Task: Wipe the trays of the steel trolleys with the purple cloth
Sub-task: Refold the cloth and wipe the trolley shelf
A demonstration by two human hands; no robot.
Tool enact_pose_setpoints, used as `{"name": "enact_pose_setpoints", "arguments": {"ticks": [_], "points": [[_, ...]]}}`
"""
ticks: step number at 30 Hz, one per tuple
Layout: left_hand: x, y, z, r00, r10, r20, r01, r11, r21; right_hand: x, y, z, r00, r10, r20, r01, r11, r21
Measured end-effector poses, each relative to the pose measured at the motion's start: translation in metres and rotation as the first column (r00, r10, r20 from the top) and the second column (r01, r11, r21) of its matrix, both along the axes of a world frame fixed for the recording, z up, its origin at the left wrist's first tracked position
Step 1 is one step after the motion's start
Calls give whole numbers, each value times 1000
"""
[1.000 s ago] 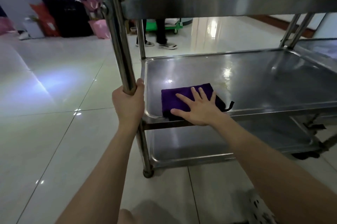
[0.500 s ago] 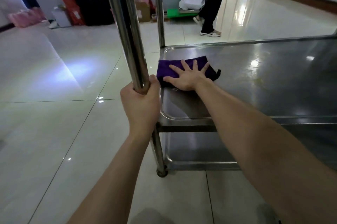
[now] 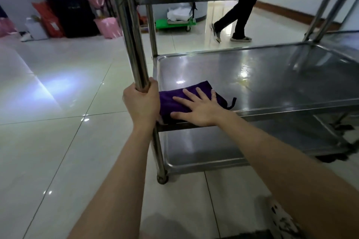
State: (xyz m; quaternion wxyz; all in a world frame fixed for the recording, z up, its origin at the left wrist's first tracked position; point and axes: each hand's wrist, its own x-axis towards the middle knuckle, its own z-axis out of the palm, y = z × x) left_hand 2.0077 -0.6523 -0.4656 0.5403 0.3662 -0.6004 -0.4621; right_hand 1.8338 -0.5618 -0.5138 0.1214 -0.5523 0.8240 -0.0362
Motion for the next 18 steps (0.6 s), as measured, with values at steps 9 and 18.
{"name": "enact_pose_setpoints", "arguments": {"ticks": [9, 18], "points": [[2, -8, -5, 994, 15, 110, -17, 1000, 16, -111, 122, 3, 951, -309, -2, 309, 951, 24], [-53, 81, -26, 919, 274, 282, 2, 715, -699, -103, 128, 0, 956, -293, -9, 293, 956, 6]]}}
